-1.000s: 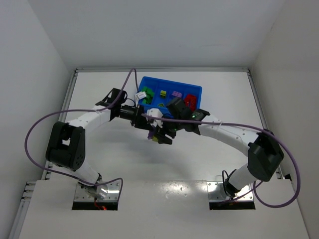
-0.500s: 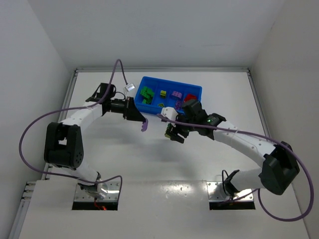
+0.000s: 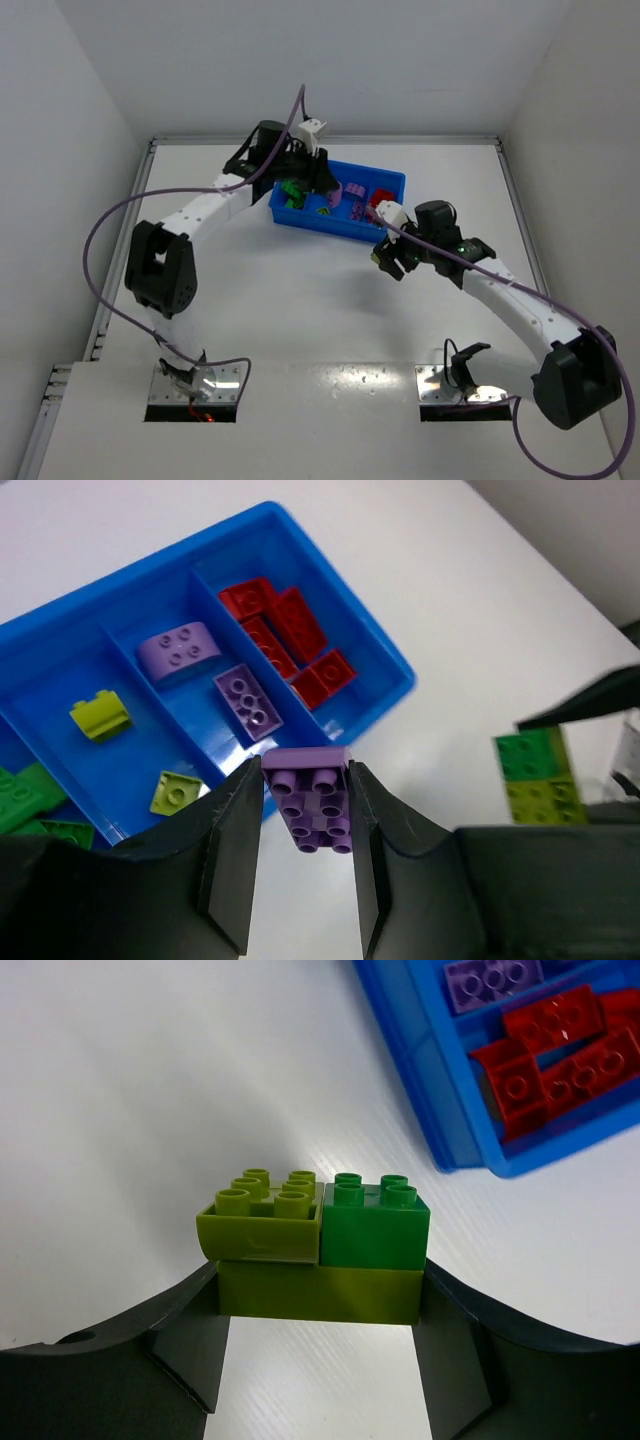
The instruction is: Sort the legos into containers by color
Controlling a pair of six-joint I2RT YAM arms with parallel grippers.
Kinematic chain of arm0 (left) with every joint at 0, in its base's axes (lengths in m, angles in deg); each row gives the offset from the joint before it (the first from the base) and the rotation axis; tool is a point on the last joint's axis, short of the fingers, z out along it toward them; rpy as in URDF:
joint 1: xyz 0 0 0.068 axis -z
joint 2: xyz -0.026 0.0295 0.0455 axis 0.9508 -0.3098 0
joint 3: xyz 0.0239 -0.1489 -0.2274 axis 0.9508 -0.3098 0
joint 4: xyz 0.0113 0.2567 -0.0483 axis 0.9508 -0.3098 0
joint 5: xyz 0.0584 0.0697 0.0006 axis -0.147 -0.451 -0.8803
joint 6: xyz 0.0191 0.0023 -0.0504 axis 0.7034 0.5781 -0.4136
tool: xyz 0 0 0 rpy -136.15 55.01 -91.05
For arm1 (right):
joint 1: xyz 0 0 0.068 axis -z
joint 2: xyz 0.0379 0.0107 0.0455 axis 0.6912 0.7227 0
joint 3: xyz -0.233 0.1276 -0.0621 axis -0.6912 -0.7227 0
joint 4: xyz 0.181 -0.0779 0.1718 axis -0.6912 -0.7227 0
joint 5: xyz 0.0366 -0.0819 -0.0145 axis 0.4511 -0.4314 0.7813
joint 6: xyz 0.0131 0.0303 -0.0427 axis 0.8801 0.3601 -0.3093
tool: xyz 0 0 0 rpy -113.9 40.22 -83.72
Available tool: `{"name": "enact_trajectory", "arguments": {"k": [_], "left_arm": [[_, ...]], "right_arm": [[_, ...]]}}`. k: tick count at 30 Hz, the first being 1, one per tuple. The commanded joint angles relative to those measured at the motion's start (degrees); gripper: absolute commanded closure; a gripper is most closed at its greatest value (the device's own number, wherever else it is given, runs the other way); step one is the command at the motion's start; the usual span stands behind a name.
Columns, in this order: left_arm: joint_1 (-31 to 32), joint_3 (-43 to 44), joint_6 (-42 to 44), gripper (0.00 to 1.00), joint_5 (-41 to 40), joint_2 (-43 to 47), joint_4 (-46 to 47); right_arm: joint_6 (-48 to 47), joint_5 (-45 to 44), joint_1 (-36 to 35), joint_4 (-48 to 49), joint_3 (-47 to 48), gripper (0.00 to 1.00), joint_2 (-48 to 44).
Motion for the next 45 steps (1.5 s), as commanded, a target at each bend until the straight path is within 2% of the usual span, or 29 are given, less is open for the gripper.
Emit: {"name": "enact_trajectory", "arguments": {"k": [1, 5, 12, 16, 18, 19, 20, 25, 26, 28, 29, 32, 33, 38, 39, 45], "left_arm": [[1.1, 5.1, -2.2, 0.91, -6.4, -6.2, 2.1], [1.6, 11.4, -2.9, 0.91, -6.4, -14.5, 1.5], [3.3, 16.7, -2.9, 0.89, -6.4, -21.1, 0.9], [3.8, 18.9, -2.9, 0.84, -6.4, -23.4, 0.4], [3.8, 18.9, -2.9, 0.73, -7.0, -24.7, 0.4], [4.3, 18.9, -2.9, 0.60, -7.0, -24.7, 0.4], [4.3, 18.9, -2.9, 0.53, -7.8, -24.7, 0.4], [4.3, 18.9, -2.9, 0.31, -10.0, -24.7, -0.1], [4.3, 18.9, -2.9, 0.24, -10.5, -23.8, -0.1], [4.3, 17.2, -2.9, 0.24, -9.7, -22.7, -0.1], [3.8, 16.2, -2.9, 0.29, -8.3, -20.3, -0.1], [3.1, 9.9, -2.9, 0.33, 2.8, -14.9, 0.5], [2.4, 7.7, -2.9, 0.34, 9.6, -10.4, 0.5], [1.8, -6.5, -4.8, 0.34, 24.2, 1.3, 0.5], [1.8, -10.0, -5.5, 0.33, 26.4, 4.3, 0.5], [3.4, -18.5, -4.2, 0.24, 27.7, 13.1, 2.4]], "right_arm": [[2.5, 1.2, 2.2, 2.9, -0.6, 0.97, -2.6], [3.1, 2.5, 4.6, 2.9, -0.6, 0.97, -3.2], [3.6, 4.2, 5.7, 2.9, -0.6, 0.96, -2.6], [3.6, 5.2, 5.7, 2.9, 0.0, 0.96, -2.1], [3.6, 5.2, 5.7, 2.9, 0.0, 0.96, -2.1], [3.6, 5.2, 5.7, 2.9, 0.5, 0.96, -2.1], [3.6, 5.2, 5.7, 2.9, 0.5, 0.96, -2.1], [2.6, 5.8, 5.7, 2.9, 1.0, 0.96, -1.5], [2.6, 5.8, 5.7, 2.9, 1.0, 0.96, -1.0], [1.7, 6.9, 5.7, 2.9, 1.5, 0.96, -1.0], [1.2, 7.4, 5.7, 2.9, 1.5, 0.96, -1.0], [-2.3, 10.9, 4.6, 1.4, 2.2, 0.95, -0.5], [-4.5, 13.4, 4.6, 0.7, 2.7, 0.95, -0.5], [-9.5, 22.4, 4.0, -1.0, 5.5, 0.94, 3.4], [-10.2, 26.9, 4.0, -1.7, 6.7, 0.94, 4.6], [-12.6, 35.2, 2.2, -4.8, 11.9, 0.94, 8.9]]}}
